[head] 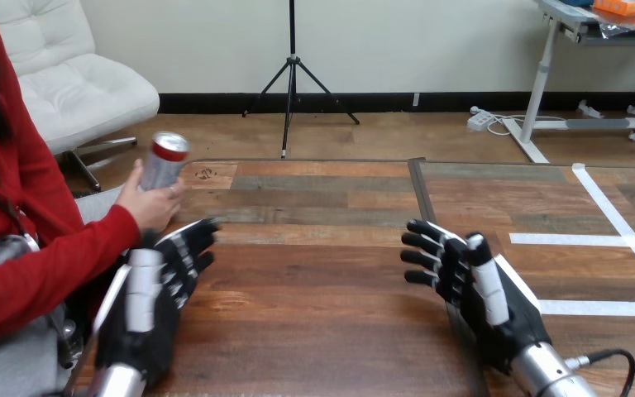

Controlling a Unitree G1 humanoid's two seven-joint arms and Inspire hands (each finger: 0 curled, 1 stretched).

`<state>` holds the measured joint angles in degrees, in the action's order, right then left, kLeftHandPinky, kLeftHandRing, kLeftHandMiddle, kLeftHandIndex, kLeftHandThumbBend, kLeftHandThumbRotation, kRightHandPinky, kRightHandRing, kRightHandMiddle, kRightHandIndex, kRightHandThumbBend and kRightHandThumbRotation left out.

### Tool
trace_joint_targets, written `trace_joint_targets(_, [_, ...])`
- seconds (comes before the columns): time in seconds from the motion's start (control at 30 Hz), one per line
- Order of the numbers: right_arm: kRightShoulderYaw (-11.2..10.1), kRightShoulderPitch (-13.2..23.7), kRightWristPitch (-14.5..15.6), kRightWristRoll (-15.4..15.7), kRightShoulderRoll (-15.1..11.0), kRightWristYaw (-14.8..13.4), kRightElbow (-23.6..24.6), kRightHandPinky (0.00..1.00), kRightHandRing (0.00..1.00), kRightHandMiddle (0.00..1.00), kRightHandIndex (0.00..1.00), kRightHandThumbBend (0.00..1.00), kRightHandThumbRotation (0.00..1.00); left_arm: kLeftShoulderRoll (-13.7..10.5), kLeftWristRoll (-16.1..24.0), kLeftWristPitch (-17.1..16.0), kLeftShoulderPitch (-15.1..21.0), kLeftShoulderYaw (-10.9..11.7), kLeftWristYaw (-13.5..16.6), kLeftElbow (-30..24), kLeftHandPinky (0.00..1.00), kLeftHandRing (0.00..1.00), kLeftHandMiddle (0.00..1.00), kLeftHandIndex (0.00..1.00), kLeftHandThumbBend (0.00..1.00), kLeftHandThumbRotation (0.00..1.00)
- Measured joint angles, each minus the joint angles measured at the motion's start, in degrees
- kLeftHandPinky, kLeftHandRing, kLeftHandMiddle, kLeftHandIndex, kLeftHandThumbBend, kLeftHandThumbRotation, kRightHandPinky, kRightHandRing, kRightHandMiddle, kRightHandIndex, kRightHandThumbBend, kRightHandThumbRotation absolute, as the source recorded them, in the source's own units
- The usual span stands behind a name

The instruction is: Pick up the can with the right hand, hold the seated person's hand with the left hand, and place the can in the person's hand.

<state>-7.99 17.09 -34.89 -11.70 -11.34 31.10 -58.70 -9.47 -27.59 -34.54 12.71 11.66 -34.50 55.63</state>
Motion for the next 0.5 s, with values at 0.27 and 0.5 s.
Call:
trace_joint_targets(0.27, [-2.2, 0.0, 0.9, -2.2, 0.3, 0.5, -0.8, 0.77, 0.82, 0.83, 0.83, 1.00, 1.00, 0.8, -6.0, 7.5, 0.8, 5.2, -4.2, 0.0, 0.90, 0.88, 0.79, 0.57, 0.77, 1.00])
trace_joint_targets(0.5, [-3.4, 0.0, 0.9, -2.1, 0.3, -0.9, -1.3, 0.74, 0.81, 0.82, 0.82, 1.00, 1.00, 0.8, -8.9, 13.1, 2.0, 8.8, -7.1, 0.0, 0.90, 0.86, 0.77, 0.59, 0.79, 1.00])
